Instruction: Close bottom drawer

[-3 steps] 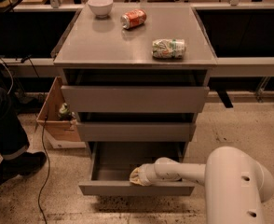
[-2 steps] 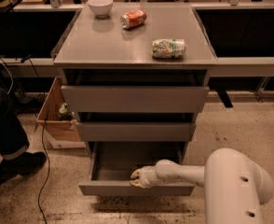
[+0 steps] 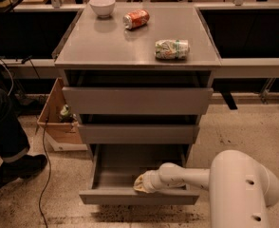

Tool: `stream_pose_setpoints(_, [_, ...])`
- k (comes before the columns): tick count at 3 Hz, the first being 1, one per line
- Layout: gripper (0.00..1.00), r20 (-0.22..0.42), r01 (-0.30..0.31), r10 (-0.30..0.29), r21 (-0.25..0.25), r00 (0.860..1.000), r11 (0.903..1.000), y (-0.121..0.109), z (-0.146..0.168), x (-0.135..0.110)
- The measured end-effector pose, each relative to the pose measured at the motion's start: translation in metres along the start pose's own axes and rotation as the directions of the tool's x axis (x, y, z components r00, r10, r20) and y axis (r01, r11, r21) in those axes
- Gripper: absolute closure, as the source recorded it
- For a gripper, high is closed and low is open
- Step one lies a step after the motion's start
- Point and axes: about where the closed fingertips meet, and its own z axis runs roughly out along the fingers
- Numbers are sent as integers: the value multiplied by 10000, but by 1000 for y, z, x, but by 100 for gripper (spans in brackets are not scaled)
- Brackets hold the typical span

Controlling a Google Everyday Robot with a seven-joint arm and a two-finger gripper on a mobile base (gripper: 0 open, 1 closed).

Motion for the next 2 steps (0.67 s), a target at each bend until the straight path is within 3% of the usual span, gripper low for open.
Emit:
stream_pose_setpoints(1, [100, 50, -16, 15, 159, 10000, 9999, 6, -17, -3])
stream_pose_setpoints(2, [100, 83, -17, 15, 231, 10000, 9997, 11, -27, -6])
